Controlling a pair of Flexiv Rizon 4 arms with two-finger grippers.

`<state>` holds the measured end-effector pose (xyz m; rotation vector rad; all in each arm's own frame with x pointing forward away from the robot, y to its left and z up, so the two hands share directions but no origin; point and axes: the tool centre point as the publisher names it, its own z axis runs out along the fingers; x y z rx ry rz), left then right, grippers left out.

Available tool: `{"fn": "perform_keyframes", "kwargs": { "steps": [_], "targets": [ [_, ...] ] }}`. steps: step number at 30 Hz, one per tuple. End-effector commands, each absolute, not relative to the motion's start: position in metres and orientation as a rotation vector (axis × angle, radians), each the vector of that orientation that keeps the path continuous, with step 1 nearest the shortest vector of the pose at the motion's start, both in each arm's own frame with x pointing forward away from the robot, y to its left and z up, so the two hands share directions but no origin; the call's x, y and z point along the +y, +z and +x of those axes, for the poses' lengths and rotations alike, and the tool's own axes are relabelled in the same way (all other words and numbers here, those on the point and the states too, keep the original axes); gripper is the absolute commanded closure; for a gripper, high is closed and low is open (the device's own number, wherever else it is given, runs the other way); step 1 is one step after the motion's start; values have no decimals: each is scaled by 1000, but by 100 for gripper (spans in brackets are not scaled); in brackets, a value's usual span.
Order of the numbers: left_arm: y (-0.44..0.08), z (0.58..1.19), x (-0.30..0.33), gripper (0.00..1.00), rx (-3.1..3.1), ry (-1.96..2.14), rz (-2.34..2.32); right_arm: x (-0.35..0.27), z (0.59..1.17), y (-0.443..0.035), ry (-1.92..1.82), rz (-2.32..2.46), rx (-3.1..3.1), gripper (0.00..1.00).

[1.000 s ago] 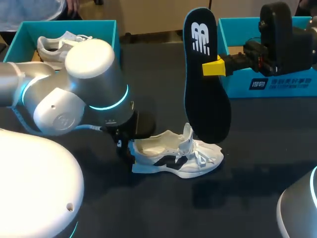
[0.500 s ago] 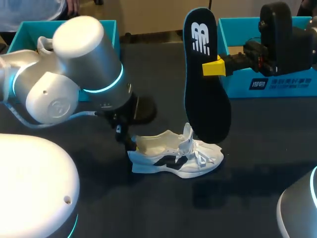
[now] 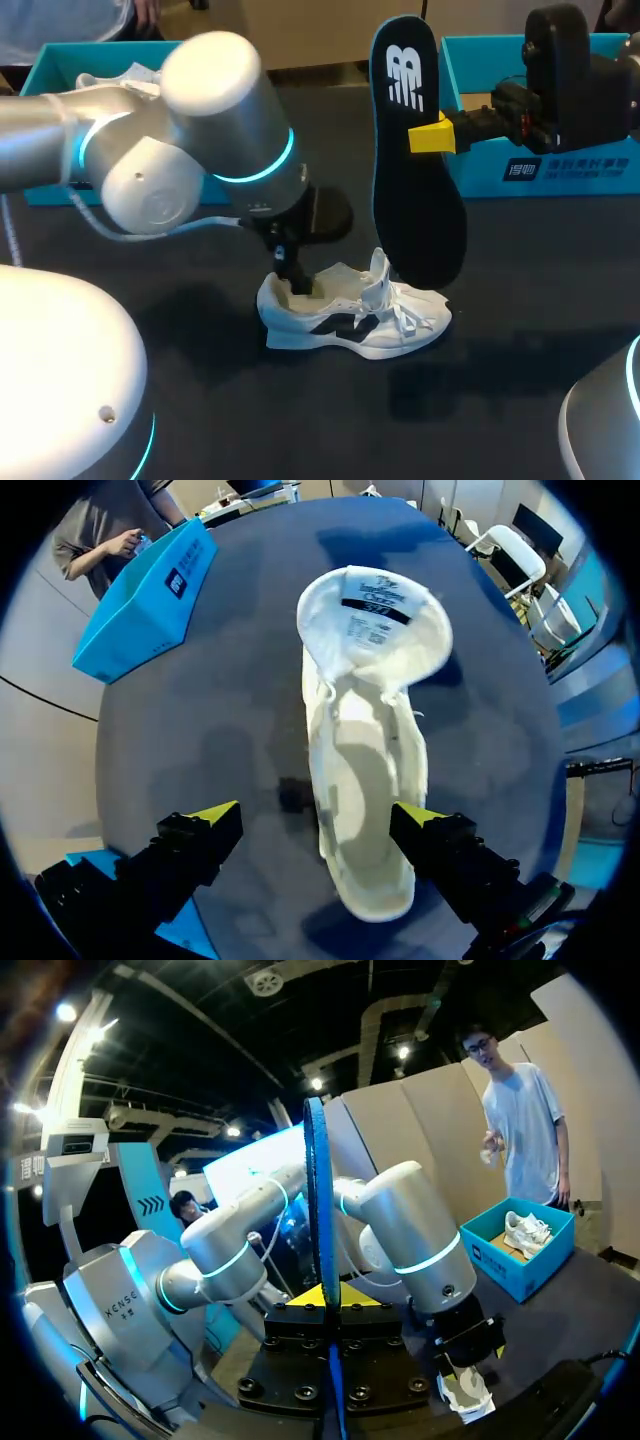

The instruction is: Take the shoe out of the shoebox, open the shoe tongue, remove and reinsert the insole, then place the shoe into the shoebox

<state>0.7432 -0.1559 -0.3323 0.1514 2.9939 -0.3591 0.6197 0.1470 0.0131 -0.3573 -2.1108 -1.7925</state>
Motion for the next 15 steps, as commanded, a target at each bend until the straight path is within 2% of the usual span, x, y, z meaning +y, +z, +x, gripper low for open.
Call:
{"fn": "perform_keyframes", "kwargs": {
  "steps": [1, 5, 6, 10, 12, 13, 15],
  "targets": [
    [-365, 753, -181, 0, 3003, -339, 132, 150, 622, 13, -1789, -356, -2112, 100],
    [-377, 750, -185, 0, 3009, -323, 134, 150, 622, 13, -1789, -356, -2112, 100],
    [-379, 749, -186, 5, 3009, -318, 136, 150, 622, 13, -1789, -356, -2112, 100],
    [-384, 749, -186, 7, 3022, -328, 136, 150, 622, 13, -1789, -356, -2112, 100],
    [-386, 749, -186, 13, 3024, -326, 129, 150, 622, 13, -1789, -356, -2112, 100],
    [-386, 749, -186, 31, 3025, -327, 128, 150, 622, 13, -1789, -356, -2112, 100],
    [-387, 749, -187, 36, 3026, -324, 130, 150, 622, 13, -1789, -356, -2112, 100]
  ]
}}
